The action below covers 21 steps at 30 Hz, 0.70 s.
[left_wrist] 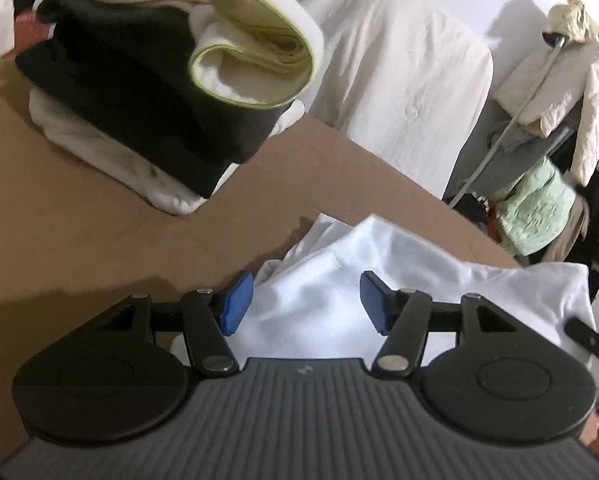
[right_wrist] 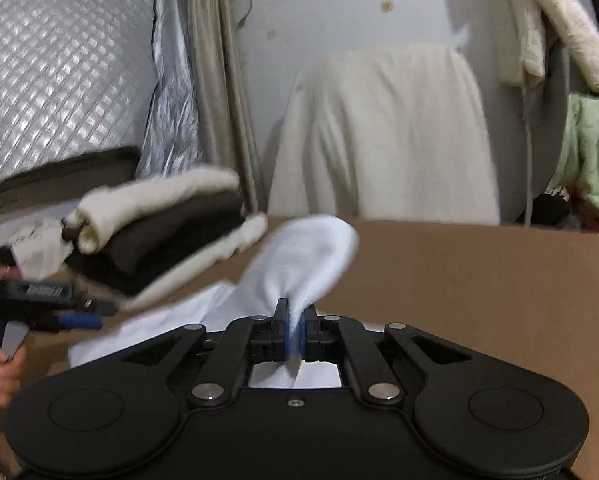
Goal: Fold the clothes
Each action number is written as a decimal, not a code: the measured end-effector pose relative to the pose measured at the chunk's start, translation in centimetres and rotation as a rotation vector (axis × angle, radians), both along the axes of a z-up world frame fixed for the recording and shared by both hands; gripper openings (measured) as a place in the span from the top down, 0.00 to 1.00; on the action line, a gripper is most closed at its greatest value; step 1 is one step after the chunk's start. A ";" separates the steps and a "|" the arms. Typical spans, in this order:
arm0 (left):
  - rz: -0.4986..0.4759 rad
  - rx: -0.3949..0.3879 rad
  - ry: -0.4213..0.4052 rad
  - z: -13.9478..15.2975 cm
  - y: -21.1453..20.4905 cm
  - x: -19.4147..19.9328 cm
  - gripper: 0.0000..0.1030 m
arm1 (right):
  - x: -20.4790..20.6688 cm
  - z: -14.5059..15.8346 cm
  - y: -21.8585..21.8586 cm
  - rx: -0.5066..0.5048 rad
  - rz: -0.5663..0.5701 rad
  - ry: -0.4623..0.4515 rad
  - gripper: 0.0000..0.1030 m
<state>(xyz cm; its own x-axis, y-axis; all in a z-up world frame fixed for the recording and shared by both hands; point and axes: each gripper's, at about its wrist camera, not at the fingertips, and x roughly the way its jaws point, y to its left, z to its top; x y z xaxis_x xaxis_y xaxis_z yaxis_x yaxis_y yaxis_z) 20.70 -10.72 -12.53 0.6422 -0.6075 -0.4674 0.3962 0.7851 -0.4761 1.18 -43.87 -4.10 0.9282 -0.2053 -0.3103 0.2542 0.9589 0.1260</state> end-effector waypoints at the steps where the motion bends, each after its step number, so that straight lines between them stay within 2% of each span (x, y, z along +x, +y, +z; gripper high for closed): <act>1: 0.001 0.047 0.011 -0.5 -0.6 0.1 0.43 | 0.7 -0.9 -0.9 0.021 -0.044 0.032 0.95; 2: 0.002 0.094 0.023 -0.9 -1.1 0.2 0.42 | 1.5 -2.0 -1.9 0.040 -0.090 0.072 0.95; 4: 0.002 0.165 0.057 -2.1 -2.0 0.5 0.38 | 3.6 -5.4 -3.9 0.103 -0.151 0.221 0.93; 6: 0.015 0.161 0.116 -2.8 -1.8 0.9 0.37 | 4.0 -7.5 -5.2 0.236 -0.171 0.244 0.91; 9: 0.030 0.135 0.141 -2.1 -1.1 1.3 0.37 | 3.3 -6.5 -4.7 0.275 -0.207 0.212 0.82; 11: 0.025 0.119 0.092 -0.9 -1.0 0.7 0.37 | 2.2 -4.8 -3.6 0.282 -0.218 0.188 0.81; 12: 0.022 0.110 0.069 -0.2 -1.0 0.4 0.37 | 1.5 -3.8 -3.0 0.285 -0.222 0.175 0.78; 15: -0.047 0.051 0.028 1.5 -1.5 -0.6 0.37 | -0.4 -1.5 1.0 0.198 -0.179 0.135 0.60; 16: -0.072 0.041 0.017 1.8 -1.7 -0.9 0.37 | -0.5 -1.0 2.4 0.151 -0.139 0.143 0.60; 18: -0.087 0.147 0.021 1.6 -2.7 -1.0 0.37 | 0.1 -0.9 5.2 0.040 -0.036 0.193 0.60; 19: -0.093 0.203 0.025 1.4 -3.2 -1.1 0.35 | 0.7 -1.2 6.3 -0.009 0.007 0.222 0.56; 21: -0.036 0.397 0.088 -0.4 -4.0 -0.9 0.29 | 2.2 -2.2 8.1 -0.087 0.073 0.300 0.43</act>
